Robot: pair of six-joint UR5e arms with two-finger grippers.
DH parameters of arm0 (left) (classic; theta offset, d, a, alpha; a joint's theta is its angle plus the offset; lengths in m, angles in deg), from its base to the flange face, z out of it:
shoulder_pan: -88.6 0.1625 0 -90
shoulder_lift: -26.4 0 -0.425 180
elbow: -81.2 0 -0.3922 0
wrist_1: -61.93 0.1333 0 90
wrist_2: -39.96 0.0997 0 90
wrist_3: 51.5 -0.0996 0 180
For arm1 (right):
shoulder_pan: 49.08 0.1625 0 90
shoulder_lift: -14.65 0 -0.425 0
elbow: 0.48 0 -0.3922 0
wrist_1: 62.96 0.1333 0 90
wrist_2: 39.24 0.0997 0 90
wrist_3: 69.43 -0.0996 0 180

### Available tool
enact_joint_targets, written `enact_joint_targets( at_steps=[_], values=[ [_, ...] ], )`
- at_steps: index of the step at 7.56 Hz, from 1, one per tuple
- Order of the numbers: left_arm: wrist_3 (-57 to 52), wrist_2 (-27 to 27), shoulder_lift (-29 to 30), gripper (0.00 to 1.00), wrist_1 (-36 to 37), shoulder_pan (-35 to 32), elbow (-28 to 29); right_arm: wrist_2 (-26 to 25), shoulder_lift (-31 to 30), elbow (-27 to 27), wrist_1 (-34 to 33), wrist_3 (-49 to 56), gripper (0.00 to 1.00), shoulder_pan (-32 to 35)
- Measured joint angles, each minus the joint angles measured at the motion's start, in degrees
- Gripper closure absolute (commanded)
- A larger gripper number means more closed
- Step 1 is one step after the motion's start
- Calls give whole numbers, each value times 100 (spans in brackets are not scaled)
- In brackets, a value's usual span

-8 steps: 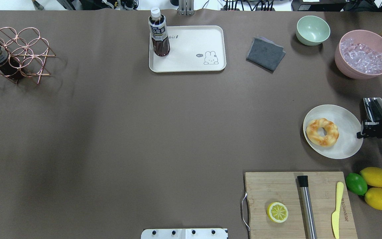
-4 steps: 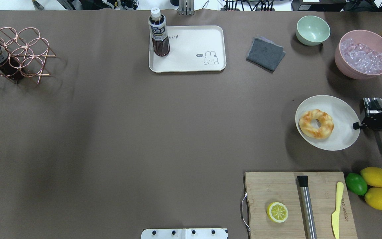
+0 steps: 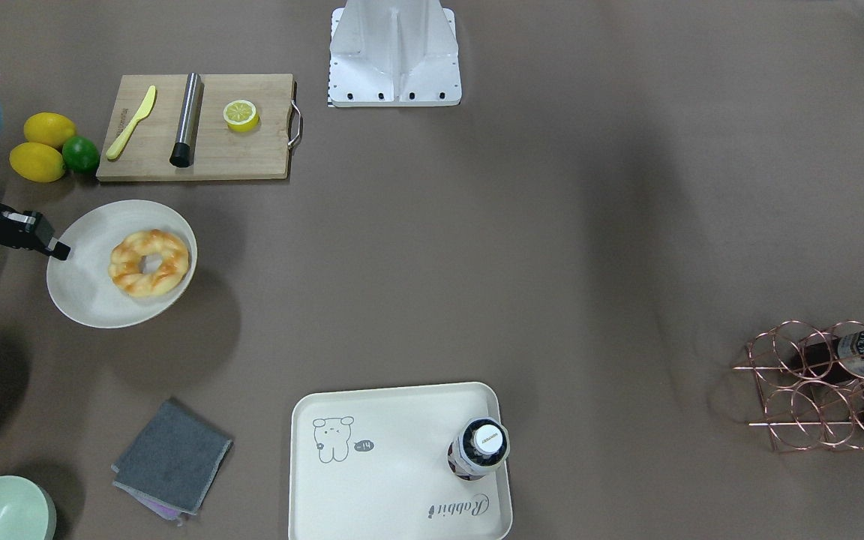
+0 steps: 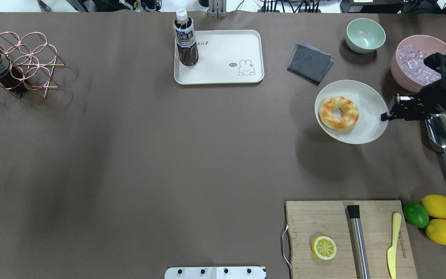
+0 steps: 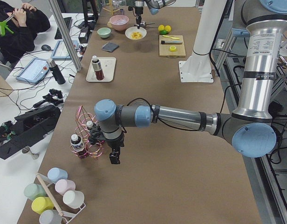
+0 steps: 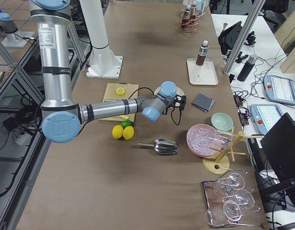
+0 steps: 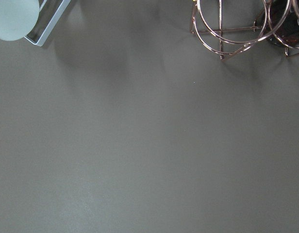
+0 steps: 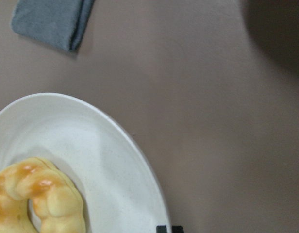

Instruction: Place donut on tray

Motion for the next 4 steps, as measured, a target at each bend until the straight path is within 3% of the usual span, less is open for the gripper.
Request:
enact_joint_targets(
  at_steps=[4],
  values=[
    [24,188,163,2,5,19,-8,-428,1642,-1058,-108,-532,100,-388]
  ],
)
